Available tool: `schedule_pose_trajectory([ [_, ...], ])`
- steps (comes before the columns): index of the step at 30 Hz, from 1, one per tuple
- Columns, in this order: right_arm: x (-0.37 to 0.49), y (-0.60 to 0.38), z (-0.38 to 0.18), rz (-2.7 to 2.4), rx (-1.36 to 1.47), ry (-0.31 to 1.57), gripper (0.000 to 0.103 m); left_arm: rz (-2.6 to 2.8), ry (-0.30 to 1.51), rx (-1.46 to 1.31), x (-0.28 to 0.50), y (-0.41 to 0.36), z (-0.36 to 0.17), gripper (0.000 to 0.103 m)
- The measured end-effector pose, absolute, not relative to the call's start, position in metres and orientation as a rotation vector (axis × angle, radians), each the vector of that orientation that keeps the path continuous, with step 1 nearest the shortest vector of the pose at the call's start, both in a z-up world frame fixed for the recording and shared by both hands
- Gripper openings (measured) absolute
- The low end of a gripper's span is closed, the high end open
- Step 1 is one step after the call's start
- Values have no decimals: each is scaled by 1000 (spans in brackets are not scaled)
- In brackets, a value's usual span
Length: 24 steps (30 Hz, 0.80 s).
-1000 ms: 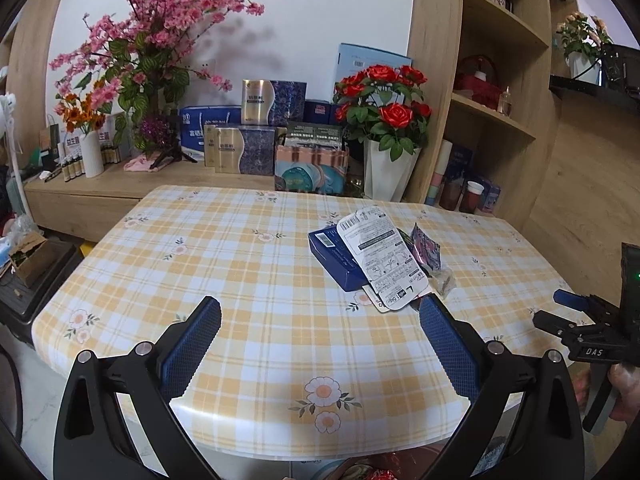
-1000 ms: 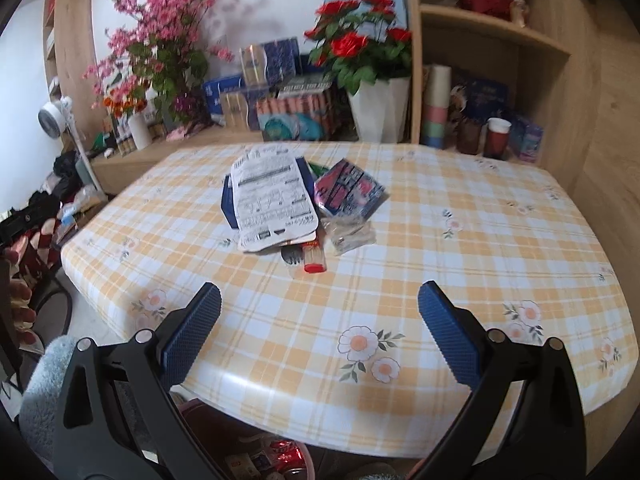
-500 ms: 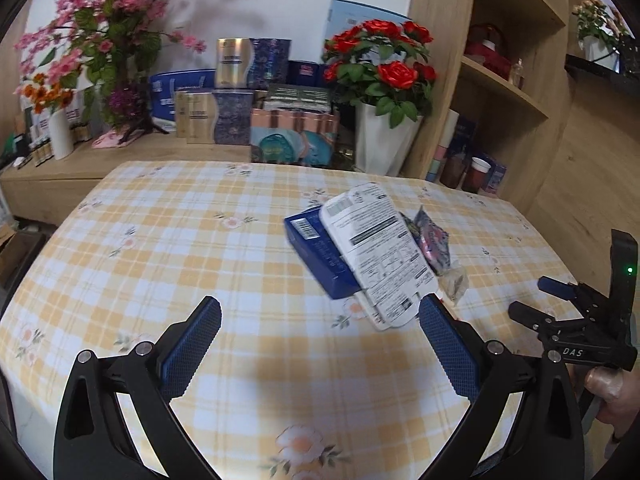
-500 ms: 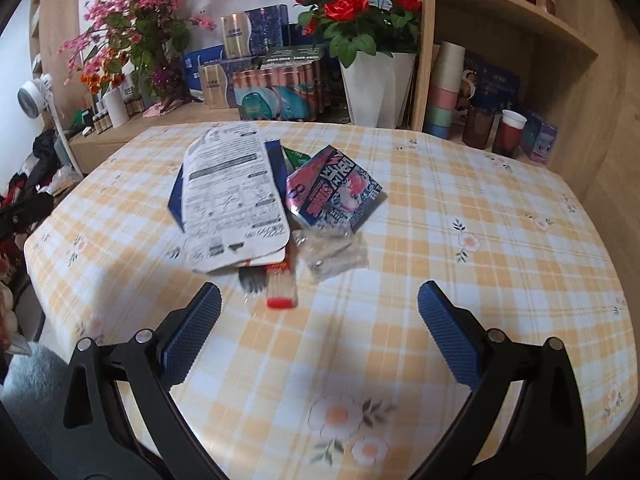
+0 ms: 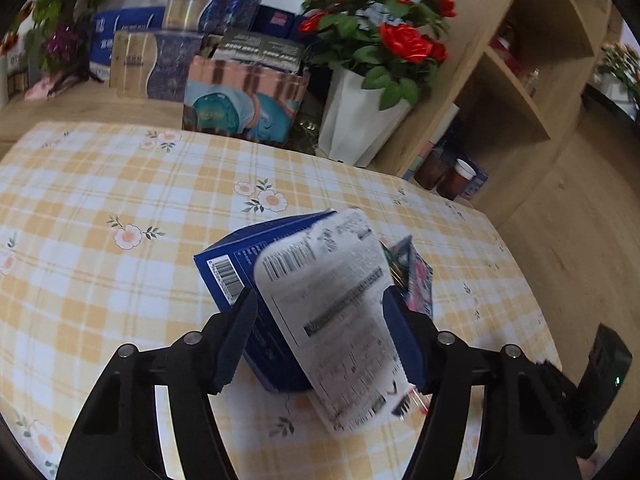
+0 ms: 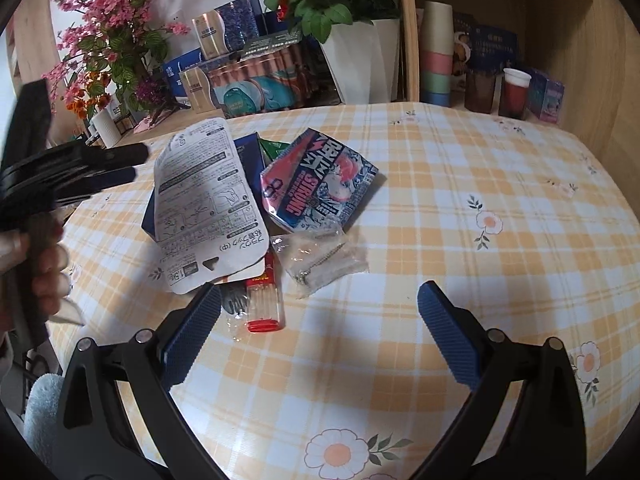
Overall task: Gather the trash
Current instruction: 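Grasp the white printed card packaging with the left tool and lift it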
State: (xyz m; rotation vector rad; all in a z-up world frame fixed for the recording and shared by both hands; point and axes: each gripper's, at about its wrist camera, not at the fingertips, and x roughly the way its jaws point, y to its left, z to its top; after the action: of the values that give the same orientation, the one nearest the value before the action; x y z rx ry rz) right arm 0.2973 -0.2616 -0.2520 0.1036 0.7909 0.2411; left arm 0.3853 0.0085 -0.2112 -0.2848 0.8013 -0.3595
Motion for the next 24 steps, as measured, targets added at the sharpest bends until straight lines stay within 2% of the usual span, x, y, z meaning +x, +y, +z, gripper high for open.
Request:
schedule_pose_trajectory([
  [6,301,-263,-260,239,99,804,97,-375,835,-346,407,11,-232,64],
  [15,306,-263,-268,237,94,825,97,-415,838,-226,408,-13,-244,63],
  [18,309,-263,-268,244,107,831,97,-451,836,-256,403,-12,-241,41],
  [20,312,-263,-265,271,116,829,95,-461,808,-266,392,-10,-233,31],
  [21,313,-262,-264,289,121,829,88,-462,791,-260,386,-10,-228,11],
  [22,316,-261,-264,305,127,835,83,-458,775,-250,381,-10,-222,5],
  [24,321,-259,-264,321,137,836,81,-480,751,-250,368,-10,-211,4],
])
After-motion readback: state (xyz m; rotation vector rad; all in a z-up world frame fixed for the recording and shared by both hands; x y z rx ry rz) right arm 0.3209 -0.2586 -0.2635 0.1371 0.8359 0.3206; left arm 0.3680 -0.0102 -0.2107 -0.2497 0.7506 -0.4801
